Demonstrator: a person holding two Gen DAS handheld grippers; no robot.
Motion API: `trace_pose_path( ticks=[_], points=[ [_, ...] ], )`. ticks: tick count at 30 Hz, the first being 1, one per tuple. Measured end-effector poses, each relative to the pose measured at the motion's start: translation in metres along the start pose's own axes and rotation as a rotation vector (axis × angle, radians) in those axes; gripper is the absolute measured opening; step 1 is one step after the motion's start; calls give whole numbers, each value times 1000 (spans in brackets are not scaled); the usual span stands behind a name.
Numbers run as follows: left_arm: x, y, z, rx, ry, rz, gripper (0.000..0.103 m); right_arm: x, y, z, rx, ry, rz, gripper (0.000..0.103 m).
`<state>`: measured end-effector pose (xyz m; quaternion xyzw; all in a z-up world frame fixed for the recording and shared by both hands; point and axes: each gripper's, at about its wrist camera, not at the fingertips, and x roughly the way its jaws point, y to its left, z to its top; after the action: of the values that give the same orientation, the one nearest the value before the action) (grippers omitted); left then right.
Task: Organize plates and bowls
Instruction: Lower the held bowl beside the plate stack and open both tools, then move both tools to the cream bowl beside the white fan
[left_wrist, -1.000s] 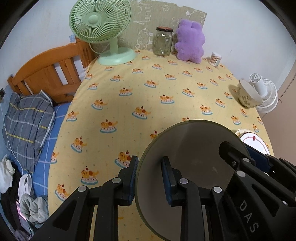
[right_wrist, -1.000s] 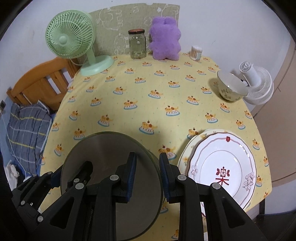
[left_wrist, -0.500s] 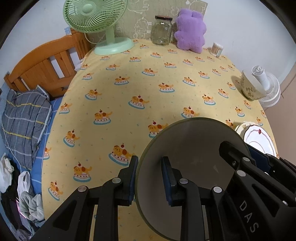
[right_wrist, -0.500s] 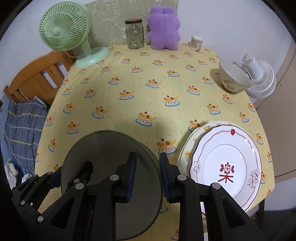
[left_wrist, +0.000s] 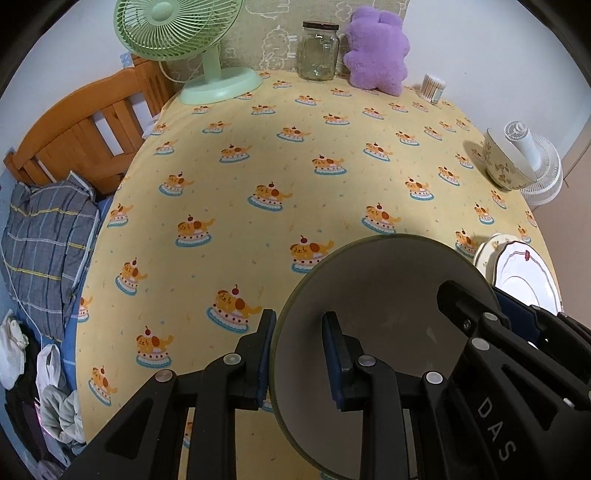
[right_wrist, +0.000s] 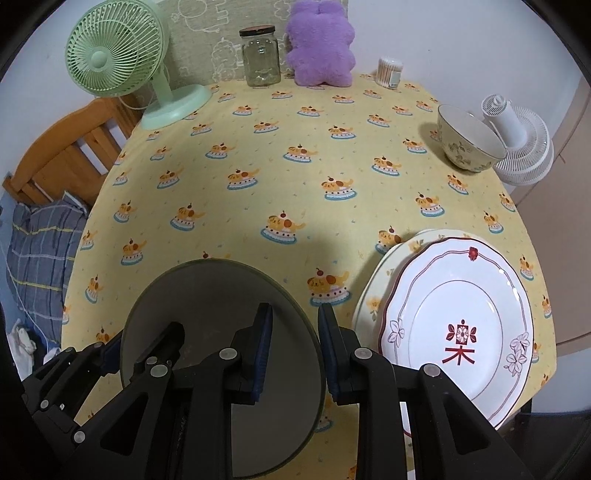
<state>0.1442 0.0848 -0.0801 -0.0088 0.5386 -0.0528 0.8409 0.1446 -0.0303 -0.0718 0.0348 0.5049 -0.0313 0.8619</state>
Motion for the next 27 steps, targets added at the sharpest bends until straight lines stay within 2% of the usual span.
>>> trace_pose_path(
  ticks=[6,8,9,10,12,14,16,20,27],
  points=[
    [-1,0,-2,-19,27,-40,40,2,-2,0,17,8,12,36],
    [-4,0,-3,-18,22,-41,43,2,-3,0,30,17,36,44],
    [-5,1,-4,-19,21,-43,46,2,-3,-1,36,21,53,51],
    [-6,2,-5,-20,18,-45,52,1,-2,-2,43,23,71,59],
    [-11,5,-5,-23,6,-54,61,-3,0,-4,44,10,83,68],
    [-16,8,-6,-22,-8,-66,71,-9,2,-6,42,-9,85,73],
    [-23,13,-7,-23,-23,-74,76,-17,5,-7,39,-34,82,78],
    [-35,20,-10,-13,-54,-89,84,-32,9,-11,38,-85,57,82],
    [-59,23,-10,43,-102,-111,86,-55,11,-17,78,-137,12,83]
  ],
)
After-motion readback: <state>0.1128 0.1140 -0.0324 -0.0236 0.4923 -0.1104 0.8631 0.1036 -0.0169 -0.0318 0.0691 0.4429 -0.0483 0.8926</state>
